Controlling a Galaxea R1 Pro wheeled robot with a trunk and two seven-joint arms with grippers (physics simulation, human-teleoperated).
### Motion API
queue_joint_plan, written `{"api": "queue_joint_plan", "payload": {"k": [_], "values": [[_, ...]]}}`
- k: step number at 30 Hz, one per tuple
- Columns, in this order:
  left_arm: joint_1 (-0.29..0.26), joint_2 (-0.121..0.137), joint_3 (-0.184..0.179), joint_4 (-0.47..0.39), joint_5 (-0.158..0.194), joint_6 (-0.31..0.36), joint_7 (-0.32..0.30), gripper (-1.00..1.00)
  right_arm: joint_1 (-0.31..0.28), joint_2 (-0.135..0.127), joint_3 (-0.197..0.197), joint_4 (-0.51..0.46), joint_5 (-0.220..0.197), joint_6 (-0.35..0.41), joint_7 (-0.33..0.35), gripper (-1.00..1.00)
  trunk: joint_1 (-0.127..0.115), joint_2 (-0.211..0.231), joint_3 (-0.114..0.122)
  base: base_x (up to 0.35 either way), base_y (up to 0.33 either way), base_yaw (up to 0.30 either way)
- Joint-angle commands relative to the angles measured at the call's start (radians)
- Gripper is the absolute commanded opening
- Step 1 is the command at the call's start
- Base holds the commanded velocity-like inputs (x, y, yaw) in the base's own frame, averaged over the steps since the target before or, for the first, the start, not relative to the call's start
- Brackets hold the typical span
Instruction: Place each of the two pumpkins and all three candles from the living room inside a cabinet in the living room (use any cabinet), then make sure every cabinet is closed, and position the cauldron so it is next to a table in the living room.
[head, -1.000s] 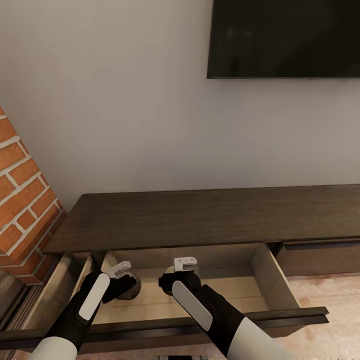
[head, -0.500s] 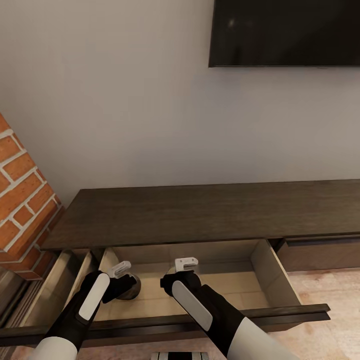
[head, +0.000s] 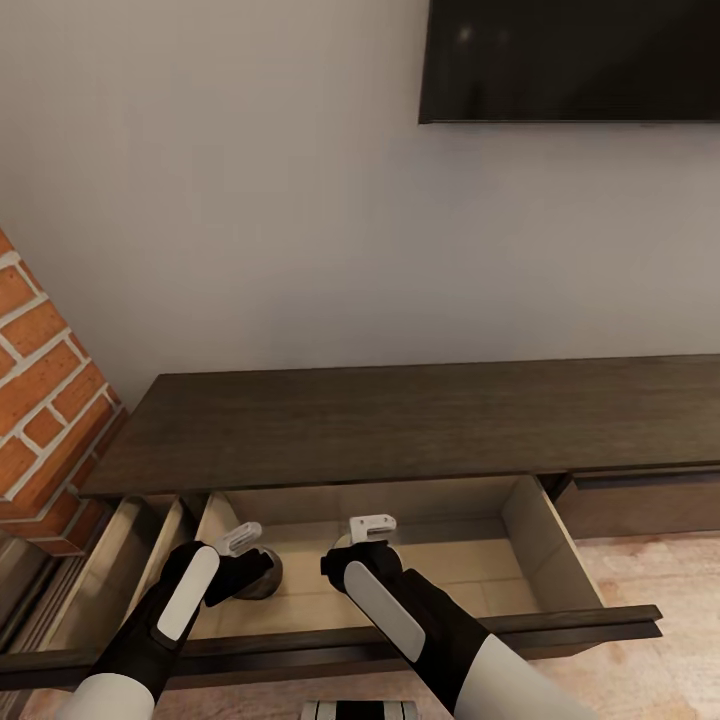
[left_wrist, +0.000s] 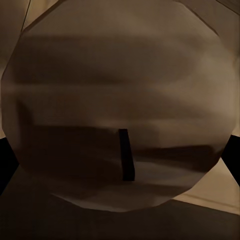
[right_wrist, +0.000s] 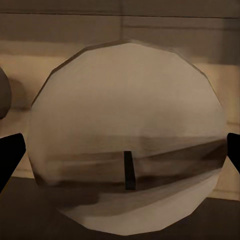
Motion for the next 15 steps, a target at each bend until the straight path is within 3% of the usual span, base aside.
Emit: {"api": "queue_joint_plan", "payload": {"k": [1, 9, 10, 14, 15], "values": [[0.0, 0.001, -0.003, -0.002, 0.01, 0.001, 0.01, -1.0, -0.001, 0.0, 0.002, -0.001, -0.011, -0.002, -0.009, -1.0, 0.0, 0.0, -0.001, 0.0, 0.0, 0.0], [0.0, 0.002, -0.003, -0.002, 0.011, 0.002, 0.01, -1.0, -0.001, 0.0, 0.002, -0.001, -0.011, -0.002, -0.009, -1.0, 0.0, 0.0, -0.001, 0.0, 0.0, 0.0], [0.0, 0.002, -0.003, -0.002, 0.012, 0.002, 0.01, -1.0, -0.001, 0.0, 0.002, -0.001, -0.011, -0.002, -0.009, 1.0, 0.0, 0.0, -0.001, 0.0, 0.0, 0.0], [0.0, 0.003, -0.002, -0.002, 0.013, 0.002, 0.009, -1.0, -0.001, 0.0, 0.002, -0.001, -0.011, -0.002, -0.009, 1.0, 0.0, 0.0, -0.001, 0.0, 0.0, 0.0], [0.0, 0.003, -0.002, -0.002, 0.013, 0.002, 0.009, 1.0, -0.001, 0.0, 0.002, -0.001, -0.011, -0.002, -0.009, 1.0, 0.0, 0.0, -0.001, 0.0, 0.0, 0.0]]}}
